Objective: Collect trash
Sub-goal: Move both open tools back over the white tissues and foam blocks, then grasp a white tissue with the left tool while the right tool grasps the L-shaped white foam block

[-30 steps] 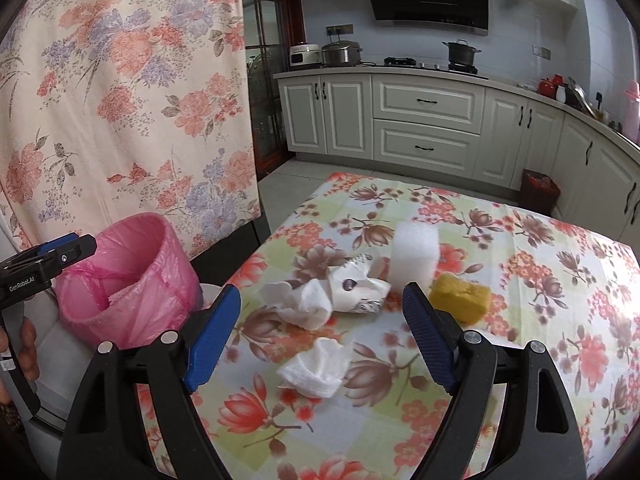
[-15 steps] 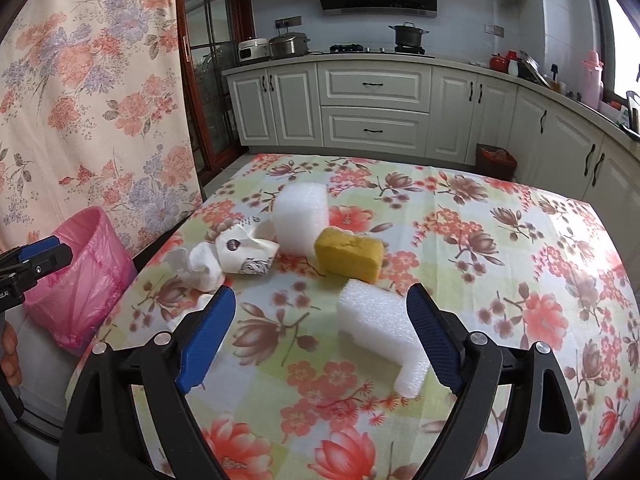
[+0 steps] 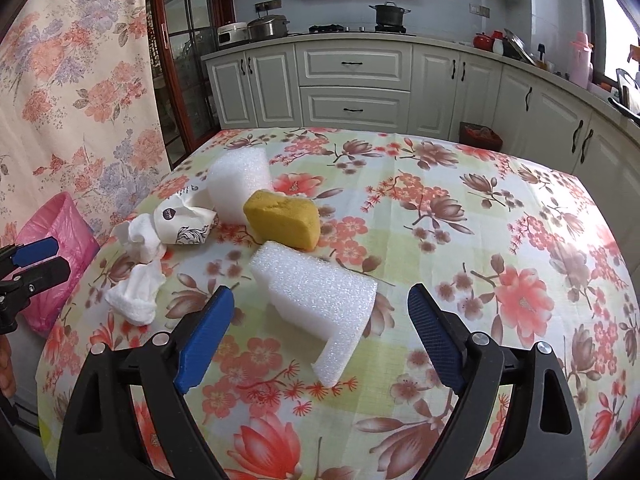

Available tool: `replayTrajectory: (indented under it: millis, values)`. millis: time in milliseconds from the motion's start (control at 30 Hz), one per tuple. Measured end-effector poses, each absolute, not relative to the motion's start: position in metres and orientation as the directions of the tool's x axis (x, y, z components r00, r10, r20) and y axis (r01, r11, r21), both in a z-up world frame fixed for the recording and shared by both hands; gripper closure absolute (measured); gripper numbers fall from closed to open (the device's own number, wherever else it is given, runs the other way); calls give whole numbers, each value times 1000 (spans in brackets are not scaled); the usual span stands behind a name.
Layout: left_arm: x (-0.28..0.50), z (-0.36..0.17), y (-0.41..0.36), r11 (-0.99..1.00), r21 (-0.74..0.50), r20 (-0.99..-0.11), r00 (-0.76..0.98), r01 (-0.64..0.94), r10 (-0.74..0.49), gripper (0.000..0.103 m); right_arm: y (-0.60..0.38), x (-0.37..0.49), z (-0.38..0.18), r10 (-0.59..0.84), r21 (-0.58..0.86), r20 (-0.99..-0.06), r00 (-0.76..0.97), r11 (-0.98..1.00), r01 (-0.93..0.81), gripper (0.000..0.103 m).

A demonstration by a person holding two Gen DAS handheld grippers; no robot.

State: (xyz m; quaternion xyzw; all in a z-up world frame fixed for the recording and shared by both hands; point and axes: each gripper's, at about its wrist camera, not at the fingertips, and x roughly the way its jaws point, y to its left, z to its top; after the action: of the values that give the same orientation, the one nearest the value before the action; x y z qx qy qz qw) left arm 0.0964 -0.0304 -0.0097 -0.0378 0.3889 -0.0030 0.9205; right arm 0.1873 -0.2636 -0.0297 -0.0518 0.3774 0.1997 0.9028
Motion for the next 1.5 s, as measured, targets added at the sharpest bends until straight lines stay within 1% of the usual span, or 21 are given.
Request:
replayTrajectory:
  millis: [200,533,567,633,667,700,733,767,800,833,900,1000,1133,1500]
  values:
    - [113,-30,-45,997,-83,-750,659,-5,-59,30,-264,199,-40,308,34,-718,624,911,-411,20]
    - [130,-58,-54,997,-77,-796,603,-7,-57,30,-253,217,-54,302,-14,-753,584,881,-473,20]
    - [131,-61,-55,997,-73,-800,597,-8,-54,31,-252,217,-55,302,-17,-755,581,878,-478,22]
    - [132,-63,-55,997,-72,-806,590,-6,-55,32,-252,218,-57,303,-14,-763,570,875,-484,36]
    - [133,-64,-56,998,-69,-810,584,-3,-55,39,-251,219,-58,299,-14,-770,564,875,-484,39]
    - [134,-66,-57,998,-63,-815,578,-3,-49,46,-251,218,-59,299,-14,-774,558,873,-487,48]
    - [134,-67,-57,998,-58,-818,574,-4,-45,49,-251,217,-60,301,-13,-776,554,871,-492,51]
    - [134,-68,-57,998,-58,-820,571,-3,-46,54,-250,216,-60,301,-14,-777,553,869,-494,51]
    - [134,-69,-57,998,-59,-822,568,-1,-47,57,-250,215,-60,302,-15,-777,553,869,-495,52]
    - [134,-69,-57,998,-57,-822,567,-1,-46,57,-251,213,-60,303,-14,-777,552,869,-495,52]
    - [133,-69,-56,998,-60,-823,566,-2,-49,62,-252,212,-59,305,-9,-774,554,871,-492,53]
    - [132,-67,-55,998,-62,-822,567,2,-52,65,-254,208,-56,311,2,-767,561,875,-483,53]
    - [128,-62,-53,998,-66,-816,576,2,-56,67,-256,202,-47,322,12,-754,572,878,-479,53]
    - [115,-29,-46,997,-74,-769,636,7,-61,67,-258,185,-20,352,40,-711,608,884,-466,53]
